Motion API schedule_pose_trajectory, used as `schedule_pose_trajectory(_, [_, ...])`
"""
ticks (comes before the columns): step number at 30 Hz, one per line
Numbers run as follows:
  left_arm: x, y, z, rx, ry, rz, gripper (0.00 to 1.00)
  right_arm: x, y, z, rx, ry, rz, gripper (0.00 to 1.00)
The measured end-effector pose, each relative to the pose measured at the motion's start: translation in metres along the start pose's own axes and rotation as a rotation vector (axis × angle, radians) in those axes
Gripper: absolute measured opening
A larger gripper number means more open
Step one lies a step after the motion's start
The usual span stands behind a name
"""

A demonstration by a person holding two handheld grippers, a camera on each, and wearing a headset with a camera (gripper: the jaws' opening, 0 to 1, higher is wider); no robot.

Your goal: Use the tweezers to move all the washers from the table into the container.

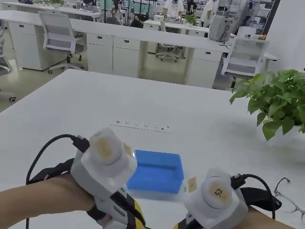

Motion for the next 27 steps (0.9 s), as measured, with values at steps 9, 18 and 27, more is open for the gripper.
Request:
schedule_pose_trajectory(9, [-0.022,-0.025,-0.015,0.03,-0.096,-0.121,0.0,-0.009,-0.013,0.012,-0.008,0.027,-0.051,0.0])
schedule_pose_trajectory(18, [-0.028,-0.043,-0.037,0.053,-0.081,-0.131,0.0,-0.025,-0.034,0.03,-0.037,0.03,-0.093,0.0])
schedule_pose_trajectory(27, [-0.037,-0.059,-0.053,0.081,-0.108,-0.158,0.0,-0.038,-0.053,0.04,-0.102,-0.063,-0.11,0.01])
Point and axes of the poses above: the centre of the closed fingertips' face, and the gripper's own axes: y roughly backward along the fingers, z roughly to its right, x roughly out of its top, the point moved 5 cm from there along y, roughly backward along the fingers, and after that the axes turned 7 degrees about -x, right-handed, at the moved point
